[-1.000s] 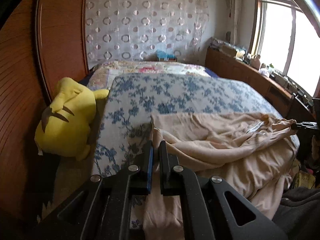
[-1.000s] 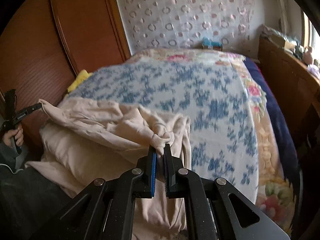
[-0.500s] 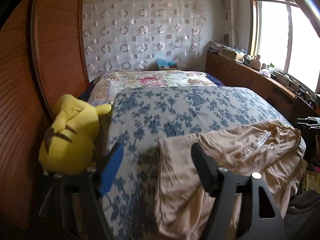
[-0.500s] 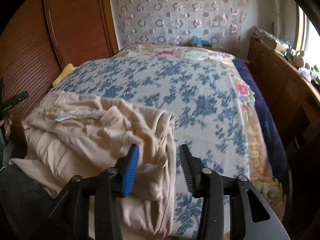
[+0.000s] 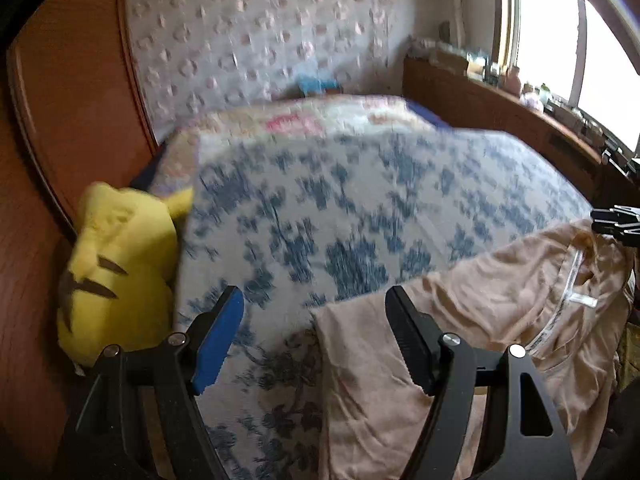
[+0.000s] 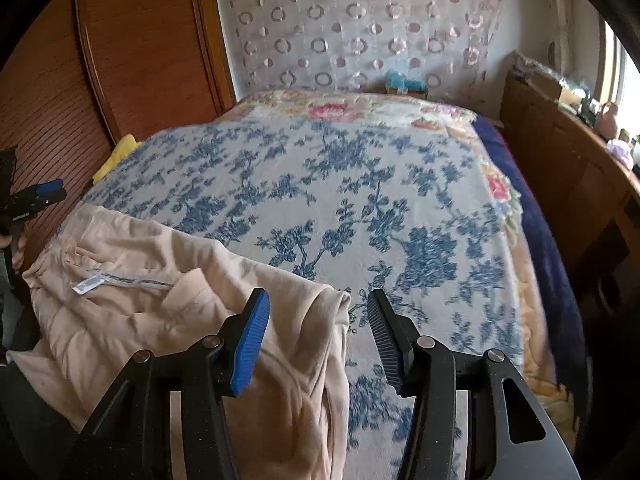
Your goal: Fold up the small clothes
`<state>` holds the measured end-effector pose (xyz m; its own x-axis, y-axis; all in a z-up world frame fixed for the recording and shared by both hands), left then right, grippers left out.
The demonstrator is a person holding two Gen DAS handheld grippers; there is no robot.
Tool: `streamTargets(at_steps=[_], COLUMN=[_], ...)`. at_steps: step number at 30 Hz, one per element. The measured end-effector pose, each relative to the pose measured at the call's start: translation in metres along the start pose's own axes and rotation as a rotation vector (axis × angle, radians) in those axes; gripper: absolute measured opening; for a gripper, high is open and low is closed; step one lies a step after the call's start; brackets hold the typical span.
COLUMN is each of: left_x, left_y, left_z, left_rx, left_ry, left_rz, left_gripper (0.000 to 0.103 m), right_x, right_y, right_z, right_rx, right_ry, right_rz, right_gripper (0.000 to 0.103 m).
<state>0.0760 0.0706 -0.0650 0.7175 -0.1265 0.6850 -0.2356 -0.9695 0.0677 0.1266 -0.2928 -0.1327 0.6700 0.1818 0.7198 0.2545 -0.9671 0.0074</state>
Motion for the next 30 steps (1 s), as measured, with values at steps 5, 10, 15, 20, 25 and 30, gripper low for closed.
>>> streamTargets(at_steps=[5,10,15,20,25,30], left_x=[-0.005,-0.007,-0.005,-0.002,-0.002,-0.002], left_y=[0.001,0.002,0.002,0.004,0.008,0.012], left_z=[0.016,0.027,0.03,0.03,0.029,0.029], left_rx=[-0.01,-0.028,-0.044,-0.084,-0.106,-0.125], left_ry=[-0.065,-0.121,-0.147,-0.16,-0.163,-0.162], left_rz=[-0.006,-0.006,-0.012,-0.022,-0.02,-0.019], left_gripper=[0.074,0.074,0.074,0.057,0.042,0.028], right_x=[0.003,0.008,0.015,0.018,0.019,0.019], right_y=[0.0,0.0,-0.005,-0.01,-0.011,-0.015], right_z=[0.021,0.025,0.037,0.045,0.046,0.047], right_rx=[0.01,0.019,0.026,0.029,0.035,0.041], right_ry=[-0.064,-0.067,-0.073,-0.087,-0.094,-0.106], right_rz=[-0.014,-0.017,-0.033,-0.055,-0.058,-0.083], right_gripper=[0.053,0.053,0.053,0.053,0.053,0.053])
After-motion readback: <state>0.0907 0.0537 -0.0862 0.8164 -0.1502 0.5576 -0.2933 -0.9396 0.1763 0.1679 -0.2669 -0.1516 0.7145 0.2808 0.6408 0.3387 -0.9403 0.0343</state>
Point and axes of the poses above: each gripper's, at about its wrist camera, not at the fingertips, and z roughly the way its jaws point, y to its right, x to its top, the point moved 1 cm from there along z, roughly the way its jaws point, and after that the axes turned 6 degrees about -x, right-handed, at the moved point
